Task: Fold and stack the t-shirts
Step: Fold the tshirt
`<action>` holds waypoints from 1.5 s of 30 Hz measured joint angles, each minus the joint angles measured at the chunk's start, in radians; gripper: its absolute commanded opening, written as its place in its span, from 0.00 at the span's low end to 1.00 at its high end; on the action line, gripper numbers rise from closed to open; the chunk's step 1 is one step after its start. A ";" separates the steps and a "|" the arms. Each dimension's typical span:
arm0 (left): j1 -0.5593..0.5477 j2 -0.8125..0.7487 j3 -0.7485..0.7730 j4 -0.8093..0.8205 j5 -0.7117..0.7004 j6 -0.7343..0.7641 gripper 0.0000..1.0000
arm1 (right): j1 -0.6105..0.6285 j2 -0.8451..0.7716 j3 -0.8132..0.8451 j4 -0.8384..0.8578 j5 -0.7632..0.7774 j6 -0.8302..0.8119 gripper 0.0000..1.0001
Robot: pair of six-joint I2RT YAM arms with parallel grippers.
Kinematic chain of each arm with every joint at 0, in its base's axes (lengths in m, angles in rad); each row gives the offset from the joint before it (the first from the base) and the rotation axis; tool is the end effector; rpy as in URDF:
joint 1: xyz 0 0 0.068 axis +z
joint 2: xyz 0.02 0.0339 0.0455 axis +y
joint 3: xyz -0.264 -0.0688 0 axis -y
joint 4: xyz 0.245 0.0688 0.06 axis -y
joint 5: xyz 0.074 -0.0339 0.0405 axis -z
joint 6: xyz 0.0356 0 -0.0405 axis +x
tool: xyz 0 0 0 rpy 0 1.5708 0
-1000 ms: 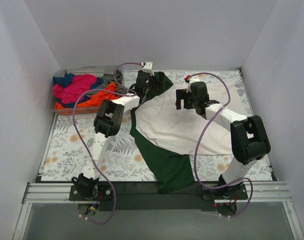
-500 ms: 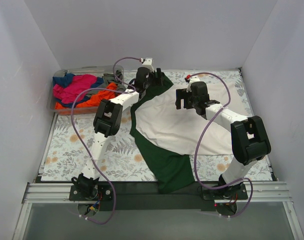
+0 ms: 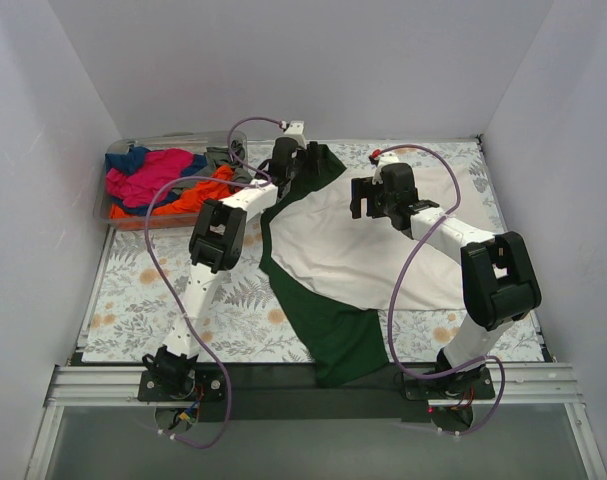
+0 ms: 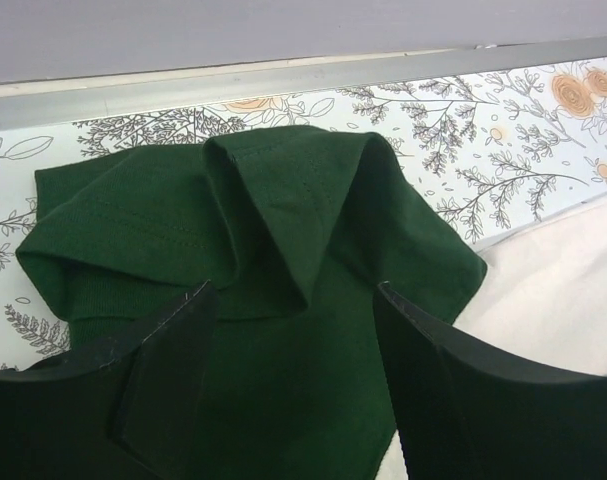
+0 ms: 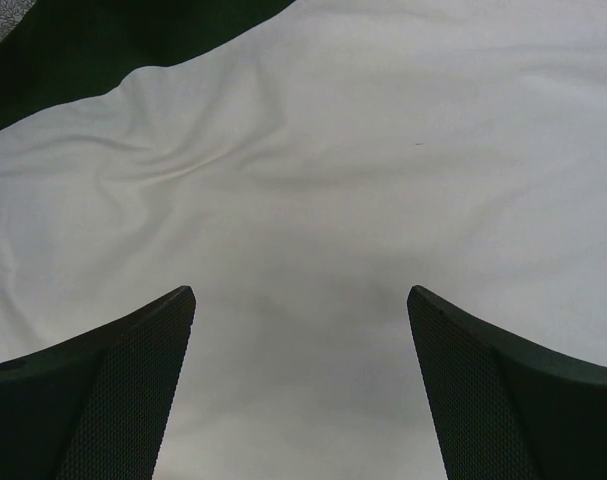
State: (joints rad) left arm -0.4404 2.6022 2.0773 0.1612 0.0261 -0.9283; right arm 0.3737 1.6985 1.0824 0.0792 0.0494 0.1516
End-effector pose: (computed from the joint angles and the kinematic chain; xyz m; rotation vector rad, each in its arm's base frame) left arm 0.5342 -0.2528 0.1393 -0.4776 1.9950 -0.9147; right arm 0.3566 0.1380 0.2267 -0.2051 2.1080 0.2621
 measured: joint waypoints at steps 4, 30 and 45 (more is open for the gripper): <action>0.000 0.023 0.019 -0.001 -0.001 0.006 0.46 | 0.000 0.000 0.000 0.000 0.000 0.000 0.79; 0.020 0.101 0.091 0.101 0.020 0.075 0.00 | 0.000 0.000 0.000 0.000 0.004 -0.001 0.79; 0.027 0.158 0.175 0.323 0.070 0.096 0.25 | 0.000 0.027 0.000 0.003 0.004 -0.001 0.79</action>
State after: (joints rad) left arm -0.4137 2.7605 2.2520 0.4847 0.0959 -0.8322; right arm 0.3737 1.7256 1.0821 0.0818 0.0532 0.1505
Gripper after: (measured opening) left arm 0.196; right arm 0.793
